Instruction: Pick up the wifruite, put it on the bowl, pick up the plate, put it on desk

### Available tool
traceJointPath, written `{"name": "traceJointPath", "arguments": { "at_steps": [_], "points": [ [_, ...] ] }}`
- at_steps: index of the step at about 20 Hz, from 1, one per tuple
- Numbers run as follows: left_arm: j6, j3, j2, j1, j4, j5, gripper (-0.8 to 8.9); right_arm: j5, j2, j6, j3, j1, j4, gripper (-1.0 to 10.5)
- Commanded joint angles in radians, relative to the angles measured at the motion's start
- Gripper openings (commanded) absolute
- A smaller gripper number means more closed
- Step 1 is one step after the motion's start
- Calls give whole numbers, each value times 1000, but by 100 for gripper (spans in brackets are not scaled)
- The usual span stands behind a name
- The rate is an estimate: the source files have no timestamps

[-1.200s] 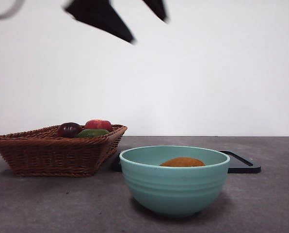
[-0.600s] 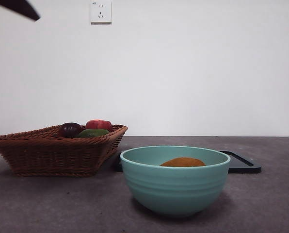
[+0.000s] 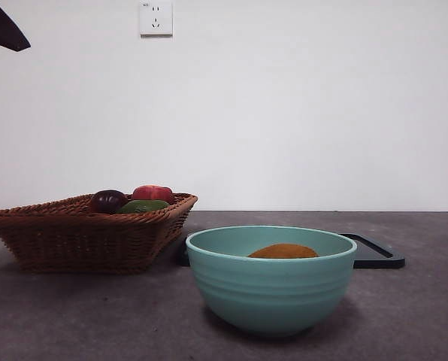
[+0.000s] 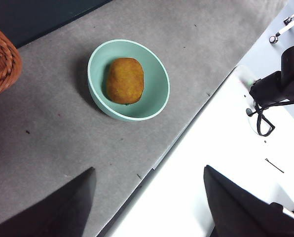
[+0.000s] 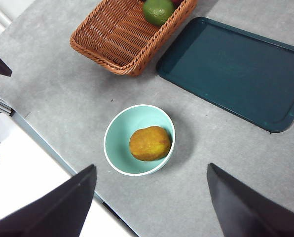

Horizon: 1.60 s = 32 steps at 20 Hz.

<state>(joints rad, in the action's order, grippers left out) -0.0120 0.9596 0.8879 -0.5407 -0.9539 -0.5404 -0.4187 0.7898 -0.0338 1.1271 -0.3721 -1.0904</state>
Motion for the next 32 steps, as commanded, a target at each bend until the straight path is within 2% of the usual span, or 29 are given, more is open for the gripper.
{"name": "traceJointPath", "arguments": {
  "at_steps": [1,4,9,13,17,21,24,29,32],
  "points": [
    [20,7,5,-5,7,-7,344,0,13,-13,6,-5,-15,355],
    [20,7,5,-5,8,-7,344,-1,13,-45,-100,-10,19,355],
    [23,7,5,-5,8,-7,344,-1,36,-172,-352,-67,266,355],
    [23,7,5,-5,8,-6,344,7,121,-230,-450,-120,449,355],
    [23,7,5,-5,8,-7,344,81,249,-244,-460,-170,567,353],
    [23,7,5,-5,8,-7,344,107,373,-257,-460,-209,691,240],
    [23,7,5,-5,8,-7,344,179,444,-267,-460,-232,739,200],
    [25,7,5,-5,8,-7,344,209,529,-274,-460,-259,802,185],
    [27,7,5,-5,8,-7,344,240,558,-274,-460,-268,828,96]
  ]
}}
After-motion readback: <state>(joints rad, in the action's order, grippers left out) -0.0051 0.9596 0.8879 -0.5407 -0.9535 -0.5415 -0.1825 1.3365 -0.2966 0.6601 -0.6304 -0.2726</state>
